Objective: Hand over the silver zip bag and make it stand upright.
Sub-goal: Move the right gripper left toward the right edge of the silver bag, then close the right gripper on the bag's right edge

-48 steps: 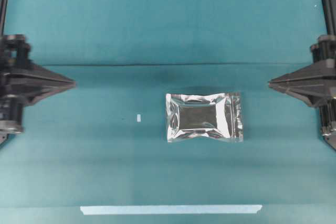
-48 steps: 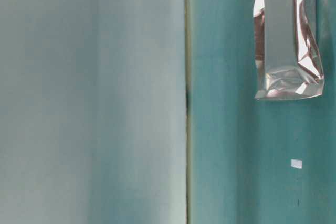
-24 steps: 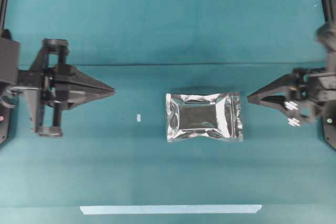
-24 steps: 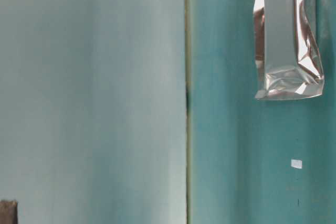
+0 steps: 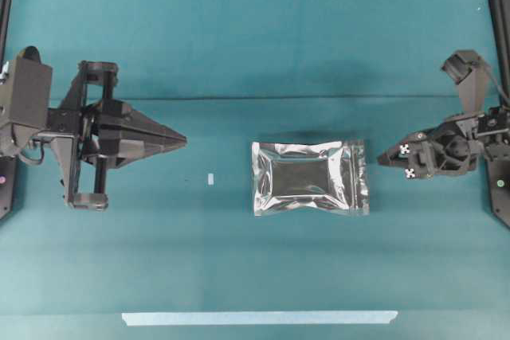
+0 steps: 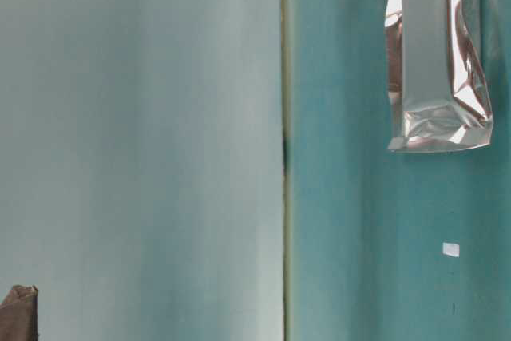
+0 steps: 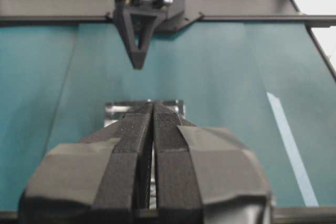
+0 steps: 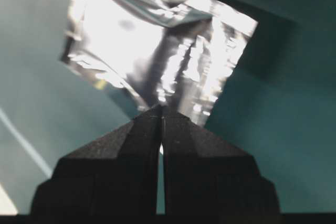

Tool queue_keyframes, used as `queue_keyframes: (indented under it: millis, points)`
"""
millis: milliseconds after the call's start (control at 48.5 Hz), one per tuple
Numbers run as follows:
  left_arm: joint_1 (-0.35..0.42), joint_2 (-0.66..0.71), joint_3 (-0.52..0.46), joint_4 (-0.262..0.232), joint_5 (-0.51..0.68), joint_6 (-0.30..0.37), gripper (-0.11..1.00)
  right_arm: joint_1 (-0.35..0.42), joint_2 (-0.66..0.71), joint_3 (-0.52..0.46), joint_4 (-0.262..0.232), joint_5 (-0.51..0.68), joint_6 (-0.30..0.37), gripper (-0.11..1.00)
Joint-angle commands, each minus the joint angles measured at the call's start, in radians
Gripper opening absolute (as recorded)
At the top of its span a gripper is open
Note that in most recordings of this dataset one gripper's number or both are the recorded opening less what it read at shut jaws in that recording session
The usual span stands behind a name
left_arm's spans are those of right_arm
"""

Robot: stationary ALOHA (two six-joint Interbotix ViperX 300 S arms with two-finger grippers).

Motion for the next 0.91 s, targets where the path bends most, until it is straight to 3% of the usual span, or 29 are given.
queue_keyframes:
  millis: [0,103,186,351,474,743,887]
  points:
    - [-0.002,-0.005,-0.023,0.002,0.0,-0.002,-0.01,-0.002,0.028,-0.002,0.018,-0.009,0.054,0.0]
    - [-0.002,-0.005,-0.023,0.002,0.005,-0.005,-0.01,0.0,0.055,-0.005,0.021,-0.015,0.144,0.05]
    - [-0.002,-0.005,-0.023,0.002,0.008,-0.005,-0.01,0.003,0.072,-0.006,0.021,-0.015,0.209,0.18]
    - [-0.002,-0.003,-0.023,0.002,0.015,-0.006,-0.01,0.009,0.098,-0.005,0.023,-0.017,0.293,0.62]
    - [0.0,-0.003,-0.023,0.002,0.021,-0.006,-0.01,0.014,0.117,-0.005,0.021,-0.04,0.31,0.9]
    - [0.005,-0.005,-0.023,0.003,0.043,-0.008,-0.01,0.067,0.239,-0.003,0.029,-0.229,0.327,0.91]
    - [0.006,-0.003,-0.023,0.002,0.046,-0.009,-0.01,0.12,0.351,-0.006,0.038,-0.345,0.382,0.91]
